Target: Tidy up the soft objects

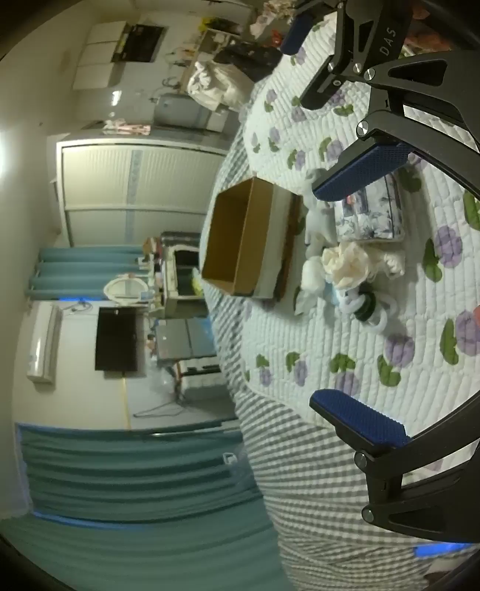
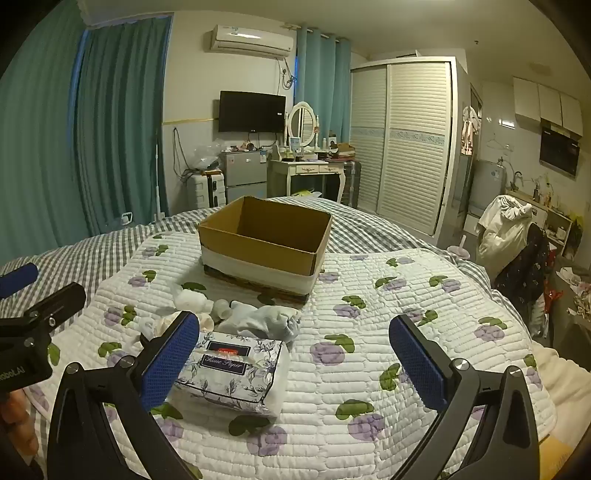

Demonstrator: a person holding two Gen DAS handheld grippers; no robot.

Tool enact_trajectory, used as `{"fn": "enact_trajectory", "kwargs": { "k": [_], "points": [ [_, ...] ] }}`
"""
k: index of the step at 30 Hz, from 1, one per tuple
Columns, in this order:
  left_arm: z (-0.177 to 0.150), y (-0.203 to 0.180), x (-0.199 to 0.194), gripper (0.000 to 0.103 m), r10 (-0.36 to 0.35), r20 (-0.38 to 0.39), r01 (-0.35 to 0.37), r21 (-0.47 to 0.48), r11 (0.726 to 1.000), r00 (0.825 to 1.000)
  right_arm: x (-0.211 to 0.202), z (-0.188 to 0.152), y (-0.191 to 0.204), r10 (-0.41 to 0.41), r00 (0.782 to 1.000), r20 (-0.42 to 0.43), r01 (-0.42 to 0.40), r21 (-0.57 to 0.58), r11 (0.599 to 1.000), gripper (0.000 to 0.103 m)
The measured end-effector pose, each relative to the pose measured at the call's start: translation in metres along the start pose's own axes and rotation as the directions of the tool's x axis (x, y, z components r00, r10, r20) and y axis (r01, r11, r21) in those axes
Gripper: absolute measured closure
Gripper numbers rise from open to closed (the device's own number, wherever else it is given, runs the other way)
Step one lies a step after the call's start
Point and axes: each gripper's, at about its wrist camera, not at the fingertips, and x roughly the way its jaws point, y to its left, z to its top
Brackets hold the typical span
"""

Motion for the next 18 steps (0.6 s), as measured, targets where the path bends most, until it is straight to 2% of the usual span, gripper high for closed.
{"fn": "enact_trajectory", "kwargs": {
  "k": [18],
  "points": [
    [-0.0026, -0.0043, 0.0009, 0.0, -0.01, -0.008, 0.01, -0.007, 1.0, 1.0, 0.0011, -0.0012, 0.002, 0.002, 1.0, -0.014, -0.002, 0.003, 1.0, 0.0]
  ]
}}
